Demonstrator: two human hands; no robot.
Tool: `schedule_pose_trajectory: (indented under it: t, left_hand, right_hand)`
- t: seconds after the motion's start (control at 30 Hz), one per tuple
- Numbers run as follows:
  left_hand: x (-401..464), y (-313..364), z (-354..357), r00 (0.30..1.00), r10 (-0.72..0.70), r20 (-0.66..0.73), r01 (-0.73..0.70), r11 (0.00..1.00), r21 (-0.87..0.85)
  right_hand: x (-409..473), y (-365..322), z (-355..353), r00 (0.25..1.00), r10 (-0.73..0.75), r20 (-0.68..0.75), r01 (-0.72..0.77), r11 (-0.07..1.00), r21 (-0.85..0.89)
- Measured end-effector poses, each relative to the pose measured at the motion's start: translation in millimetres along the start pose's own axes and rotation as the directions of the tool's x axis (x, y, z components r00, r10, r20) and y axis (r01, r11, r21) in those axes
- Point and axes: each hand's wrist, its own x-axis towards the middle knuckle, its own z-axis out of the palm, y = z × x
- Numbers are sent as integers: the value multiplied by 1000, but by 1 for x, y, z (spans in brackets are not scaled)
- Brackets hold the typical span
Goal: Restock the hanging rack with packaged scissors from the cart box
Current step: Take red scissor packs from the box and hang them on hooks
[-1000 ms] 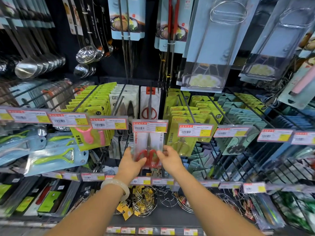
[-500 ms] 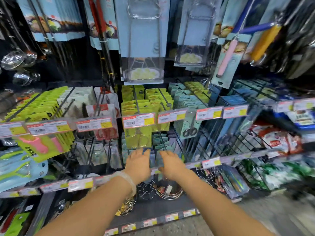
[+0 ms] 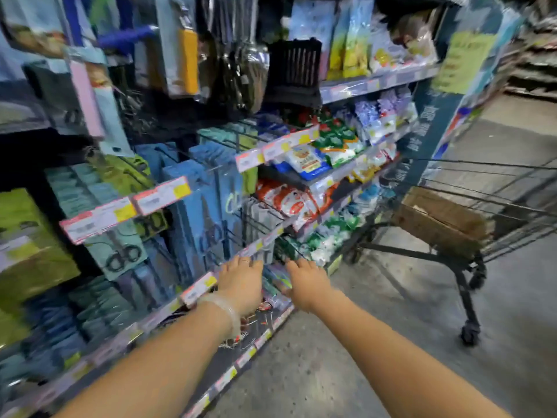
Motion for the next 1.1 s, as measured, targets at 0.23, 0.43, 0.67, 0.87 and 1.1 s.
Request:
schedule_pose_trajectory:
  t: [0.23,0.43,0.67,0.87,1.1]
  left_hand:
    - [72,131,-1,962,254,99,-260,964,49]
    - [149,221,-4,898,422,125,-434,896,94]
    - [306,305,-37,851,510,127,-521,849,88]
    - [436,365,-82,838,533,116,-541,839,62]
    - [526,424,-79,803,566,186,-588,803,95]
  right_hand:
    - [-18,141,2,947,316,58,-320,944,76]
    - [4,239,-4,878,472,77,-478,872,103]
    - [105,356,-52,829,556,60,-559,821,115]
    - [198,442,-91,801,596,57,-596,784,175]
    - [262,534,-98,768,635,88,-637,740,216]
